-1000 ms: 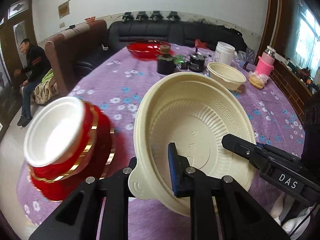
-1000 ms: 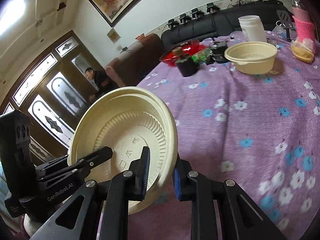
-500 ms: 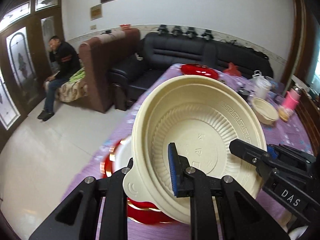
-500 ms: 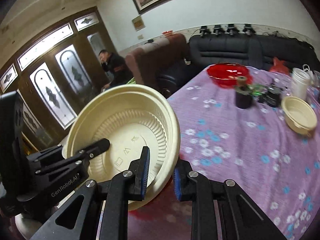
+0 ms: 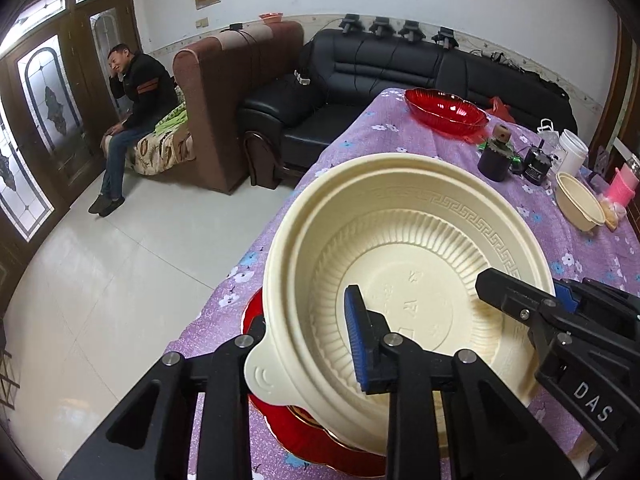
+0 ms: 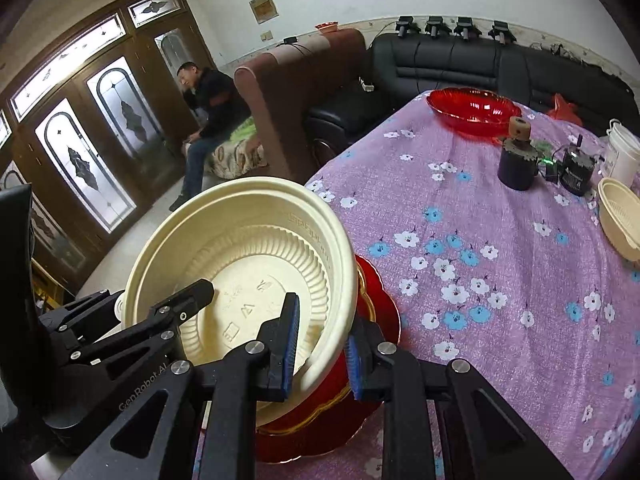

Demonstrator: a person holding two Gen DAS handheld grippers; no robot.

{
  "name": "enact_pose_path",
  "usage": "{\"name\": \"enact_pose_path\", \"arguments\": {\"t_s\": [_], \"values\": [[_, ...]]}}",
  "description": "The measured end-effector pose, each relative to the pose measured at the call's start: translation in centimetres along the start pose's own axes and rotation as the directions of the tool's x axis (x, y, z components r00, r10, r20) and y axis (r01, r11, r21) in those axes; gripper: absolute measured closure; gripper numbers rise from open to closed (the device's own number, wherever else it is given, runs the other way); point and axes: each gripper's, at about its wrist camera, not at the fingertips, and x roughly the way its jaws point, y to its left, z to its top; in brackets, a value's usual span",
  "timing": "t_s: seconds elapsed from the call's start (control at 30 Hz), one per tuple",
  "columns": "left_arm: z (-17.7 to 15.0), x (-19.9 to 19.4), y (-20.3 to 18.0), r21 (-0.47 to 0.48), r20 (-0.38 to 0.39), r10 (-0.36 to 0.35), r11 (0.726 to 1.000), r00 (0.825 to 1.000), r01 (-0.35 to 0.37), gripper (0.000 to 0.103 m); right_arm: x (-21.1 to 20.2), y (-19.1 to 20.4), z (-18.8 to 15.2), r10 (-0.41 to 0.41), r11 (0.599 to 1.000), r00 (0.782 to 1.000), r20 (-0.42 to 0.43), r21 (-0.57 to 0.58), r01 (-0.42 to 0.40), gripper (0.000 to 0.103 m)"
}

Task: Organize plates and bowls
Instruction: 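Carry the beige bowl onto the white bowl and open the right tool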

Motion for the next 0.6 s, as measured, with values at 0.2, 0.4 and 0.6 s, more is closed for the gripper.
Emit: {"name": "enact_pose_path", "arguments": {"t_s": [0.2, 0.4, 0.6], "values": [[-0.5, -0.1, 1.9, -0.055, 0.017, 0.086, 0.995, 0.996, -0.085, 0.043, 0.3, 1.2, -0.3, -0.046, 0.997, 0.999, 0.022, -0.060, 0.048, 0.080], [-1.5, -0.5, 4.8, -0.151, -0.001, 0.036, 0.988, 0.999, -0.036, 0.043, 0.5, 1.4, -0.7, -0.050, 0.994, 0.997, 0.061, -0.092, 0.055, 0.080], [-3.0, -2.8, 5.5, -0.208, 0.063, -0.014, 0.978, 0.998, 0.027, 0.041, -0.8, 1.6, -0.8, -0.078, 0.990, 0.981, 0.176, -0.100, 0.096, 0.033]]}}
